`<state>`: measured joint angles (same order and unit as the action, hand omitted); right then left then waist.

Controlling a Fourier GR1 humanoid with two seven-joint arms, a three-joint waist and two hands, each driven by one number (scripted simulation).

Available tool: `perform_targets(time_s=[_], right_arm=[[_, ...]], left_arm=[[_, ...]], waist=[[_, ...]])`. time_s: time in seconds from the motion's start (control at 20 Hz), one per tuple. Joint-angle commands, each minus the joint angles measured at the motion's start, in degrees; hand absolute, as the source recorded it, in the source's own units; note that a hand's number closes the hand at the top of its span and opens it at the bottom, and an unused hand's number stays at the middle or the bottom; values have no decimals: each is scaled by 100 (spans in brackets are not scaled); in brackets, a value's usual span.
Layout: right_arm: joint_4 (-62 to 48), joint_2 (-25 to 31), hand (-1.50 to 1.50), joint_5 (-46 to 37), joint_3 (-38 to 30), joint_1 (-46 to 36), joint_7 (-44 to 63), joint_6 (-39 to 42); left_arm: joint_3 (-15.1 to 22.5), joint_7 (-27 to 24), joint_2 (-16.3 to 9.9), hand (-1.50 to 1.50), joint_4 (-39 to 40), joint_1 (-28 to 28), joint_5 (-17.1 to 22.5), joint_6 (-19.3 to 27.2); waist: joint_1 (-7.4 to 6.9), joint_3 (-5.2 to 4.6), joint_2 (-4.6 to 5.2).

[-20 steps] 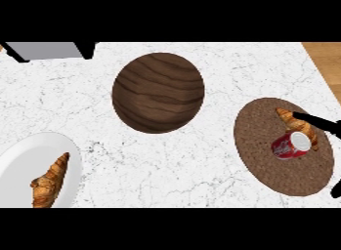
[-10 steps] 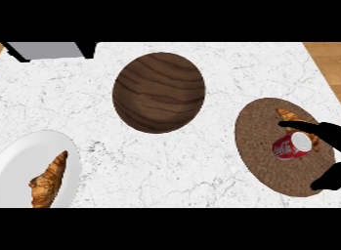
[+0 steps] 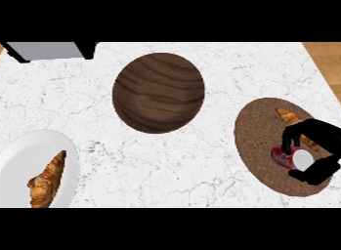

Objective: Pick the can from the placemat and place it in the bowl

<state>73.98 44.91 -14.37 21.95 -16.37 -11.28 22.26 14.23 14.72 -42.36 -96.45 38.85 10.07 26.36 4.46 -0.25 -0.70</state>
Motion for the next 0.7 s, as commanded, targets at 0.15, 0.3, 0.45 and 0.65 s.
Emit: perform_targets(time_s=[0.15, 0.3, 0.45, 0.65], right_arm=[[-49, -254, 150, -92, 26, -111, -180, -239], [10, -1135, 150, -244, 292, -375, 848, -603], [-40, -1613, 150, -308, 370, -545, 1407, -824], [-78, -2274, 150, -488, 442, -878, 2135, -1251]], left_arm=[[-351, -890, 360, 0, -1131, -1637, -40, 144], [-269, -827, 205, 0, -1124, -1377, -118, 76], [-115, -690, 76, 0, -862, -940, -203, 8], [-66, -748, 91, 0, -897, -996, -230, -32]], waist=[[259, 11, -69], [-26, -34, -93], [-232, -90, -132], [-366, -113, -186]])
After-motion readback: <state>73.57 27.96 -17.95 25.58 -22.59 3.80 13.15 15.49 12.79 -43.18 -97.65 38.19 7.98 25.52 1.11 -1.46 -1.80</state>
